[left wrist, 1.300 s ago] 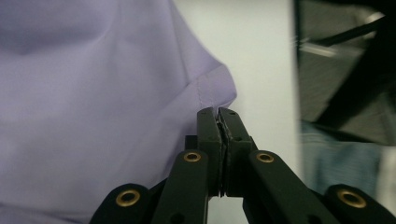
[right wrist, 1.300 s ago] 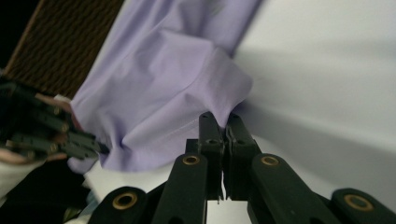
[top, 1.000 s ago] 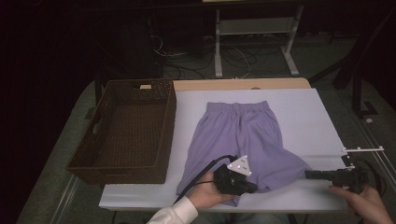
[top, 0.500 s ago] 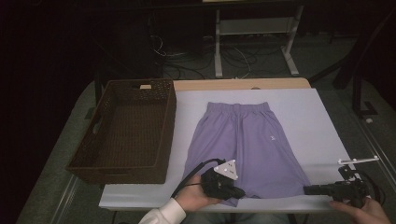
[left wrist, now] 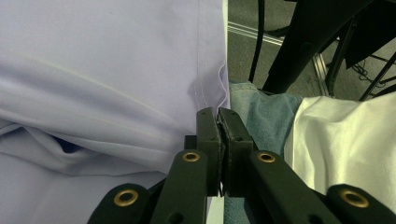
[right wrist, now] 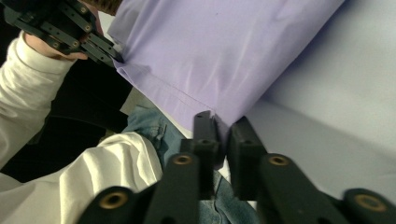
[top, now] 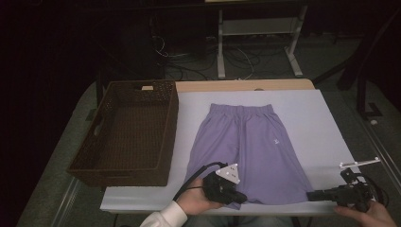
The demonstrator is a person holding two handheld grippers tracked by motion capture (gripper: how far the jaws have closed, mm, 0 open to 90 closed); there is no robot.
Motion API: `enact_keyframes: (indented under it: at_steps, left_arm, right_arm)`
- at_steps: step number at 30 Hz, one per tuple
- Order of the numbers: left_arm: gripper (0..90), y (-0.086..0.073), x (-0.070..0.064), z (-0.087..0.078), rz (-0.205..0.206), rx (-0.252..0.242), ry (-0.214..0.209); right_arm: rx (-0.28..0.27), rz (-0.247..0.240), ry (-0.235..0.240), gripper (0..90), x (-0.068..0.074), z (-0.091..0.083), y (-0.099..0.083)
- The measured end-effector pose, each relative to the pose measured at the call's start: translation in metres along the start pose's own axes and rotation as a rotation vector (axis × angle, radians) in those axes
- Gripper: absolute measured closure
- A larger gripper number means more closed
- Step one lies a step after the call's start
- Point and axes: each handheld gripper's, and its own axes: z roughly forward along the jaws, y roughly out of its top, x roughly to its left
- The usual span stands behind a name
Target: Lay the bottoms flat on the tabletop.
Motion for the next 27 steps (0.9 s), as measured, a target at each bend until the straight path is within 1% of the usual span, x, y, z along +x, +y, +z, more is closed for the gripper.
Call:
enact_keyframes:
  at_steps: [2,4,5,7,11,17,18,21,24,27]
  left_arm:
    - [83.2,0.000,0.001,-0.001,-0.010,-0.006,-0.004]
    - [78.5,-0.001,0.002,-0.001,-0.008,-0.008,0.000]
    - [76.6,-0.001,0.002,-0.001,-0.008,-0.008,0.001]
    - [72.7,-0.001,0.002,-0.002,-0.012,-0.014,0.008]
    - [68.4,-0.001,0.004,-0.005,-0.026,-0.030,0.012]
    - [61.0,-0.001,0.005,-0.012,-0.042,-0.058,0.033]
    - [58.9,-0.001,0.005,-0.013,-0.052,-0.065,0.035]
    - [52.3,-0.002,0.005,-0.017,-0.066,-0.073,0.054]
    - [45.7,-0.004,0.005,-0.021,-0.083,-0.076,0.087]
    - [43.1,-0.006,0.005,-0.027,-0.100,-0.088,0.106]
  right_arm:
    - [0.001,-0.003,-0.016,69.9,0.000,0.000,0.000]
    - [-0.010,-0.026,-0.043,65.9,0.002,0.000,0.001]
    - [-0.018,-0.045,-0.054,64.4,0.002,0.000,0.001]
    - [-0.023,-0.062,-0.069,62.8,0.004,0.000,0.001]
    - [-0.043,-0.099,-0.092,59.5,0.008,0.000,0.003]
    - [-0.081,-0.149,-0.118,57.8,0.013,-0.003,0.006]
    - [-0.089,-0.157,-0.122,57.3,0.015,-0.003,0.007]
    - [-0.116,-0.188,-0.147,55.4,0.020,-0.005,0.011]
    - [-0.143,-0.212,-0.168,55.0,0.025,-0.006,0.016]
    - [-0.175,-0.232,-0.183,49.4,0.031,-0.005,0.022]
